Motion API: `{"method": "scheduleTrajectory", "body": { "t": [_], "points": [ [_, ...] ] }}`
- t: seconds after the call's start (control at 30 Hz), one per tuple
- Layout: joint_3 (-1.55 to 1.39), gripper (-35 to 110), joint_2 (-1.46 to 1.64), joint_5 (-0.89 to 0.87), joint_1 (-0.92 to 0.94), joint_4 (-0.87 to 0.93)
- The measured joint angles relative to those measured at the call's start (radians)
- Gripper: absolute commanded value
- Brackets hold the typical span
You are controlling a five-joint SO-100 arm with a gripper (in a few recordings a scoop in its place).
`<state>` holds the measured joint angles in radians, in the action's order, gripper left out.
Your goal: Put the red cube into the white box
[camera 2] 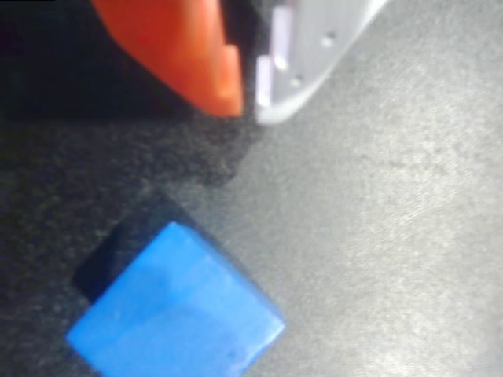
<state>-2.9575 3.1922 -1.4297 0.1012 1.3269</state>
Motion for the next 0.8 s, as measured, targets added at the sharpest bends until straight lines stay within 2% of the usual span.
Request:
{"method": "scheduleTrajectory", "body": {
  "t": [0.4, 0.6, 0.8],
  "points": [
    [0.087, 0, -0.018, 0.018, -0.005, -0.002],
    [0.341, 0, -0.325, 0.109, 0.029, -0.035],
    [0.554, 0, -0.632, 0.305, 0.064, -0.129]
  ]
}}
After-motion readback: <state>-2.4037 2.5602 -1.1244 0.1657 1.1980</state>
